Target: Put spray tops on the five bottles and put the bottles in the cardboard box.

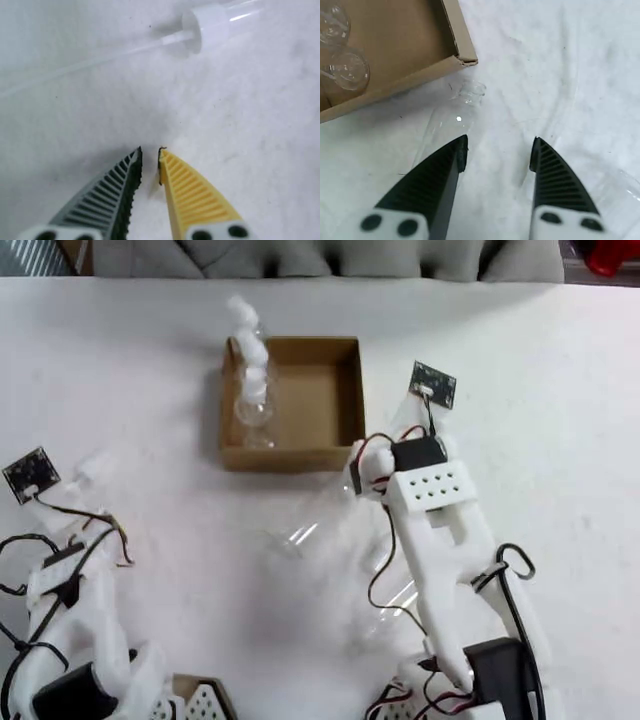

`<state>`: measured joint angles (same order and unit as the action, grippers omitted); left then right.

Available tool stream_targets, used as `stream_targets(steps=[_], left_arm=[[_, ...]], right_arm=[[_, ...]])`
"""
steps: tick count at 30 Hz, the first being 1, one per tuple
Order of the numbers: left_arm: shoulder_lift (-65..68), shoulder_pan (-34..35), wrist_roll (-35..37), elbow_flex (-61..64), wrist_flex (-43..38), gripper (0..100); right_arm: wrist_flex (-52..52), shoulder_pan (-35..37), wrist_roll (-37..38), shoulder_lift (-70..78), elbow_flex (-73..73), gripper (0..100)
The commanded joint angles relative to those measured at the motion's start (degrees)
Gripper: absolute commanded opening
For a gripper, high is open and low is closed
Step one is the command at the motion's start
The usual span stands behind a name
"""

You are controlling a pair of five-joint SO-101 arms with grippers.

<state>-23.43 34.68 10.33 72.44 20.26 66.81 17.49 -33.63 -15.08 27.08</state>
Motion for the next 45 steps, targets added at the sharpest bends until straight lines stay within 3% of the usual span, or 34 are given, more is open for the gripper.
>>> stream_targets(steps=[1, 9, 36, 45], left_arm=[[-0.13, 0.31, 0.26, -3.08, -1.23, 7], [-0.13, 0.4, 0.44, -3.08, -1.23, 7], [-0.13, 0.4, 0.26, -3.08, -1.23, 7], [-0.13, 0.31, 0.26, -3.08, -1.23, 7]], right_arm=[[-3.3, 0.92, -0.26, -1.89, 0.09, 17.6], [-6.11, 5.85, -0.18, -1.98, 2.37, 17.4], [0.13, 6.2, -0.88, -12.88, 2.46, 17.6], [-4.18, 11.74, -4.04, -12.88, 3.69, 17.6]])
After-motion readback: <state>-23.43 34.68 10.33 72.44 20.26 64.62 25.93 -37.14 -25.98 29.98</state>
